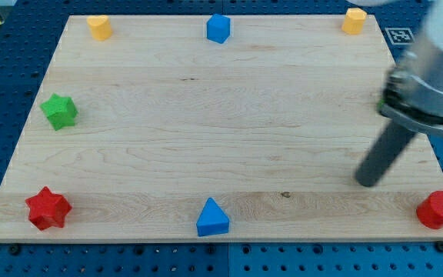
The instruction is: Point your arm at the red star
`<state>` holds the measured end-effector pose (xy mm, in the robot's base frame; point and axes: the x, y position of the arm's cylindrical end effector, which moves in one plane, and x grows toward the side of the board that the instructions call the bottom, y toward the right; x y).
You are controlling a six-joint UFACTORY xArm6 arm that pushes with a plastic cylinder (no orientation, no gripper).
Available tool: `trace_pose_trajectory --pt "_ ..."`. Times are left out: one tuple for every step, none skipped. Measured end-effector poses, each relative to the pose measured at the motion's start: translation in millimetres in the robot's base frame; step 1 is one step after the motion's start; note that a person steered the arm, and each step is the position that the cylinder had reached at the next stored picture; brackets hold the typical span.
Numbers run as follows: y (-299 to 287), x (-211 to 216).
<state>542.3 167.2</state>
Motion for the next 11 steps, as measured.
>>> trace_pose_trajectory --pt "-76 -14" --pt "-153 -22" --pt "-227 -24" --pt "-249 -9" --pt "-250 21" --pt "-255 67" --pt "-262 76" --pt "-280 76" --pt "-302 75" --pt "-356 76" --pt "-412 76"
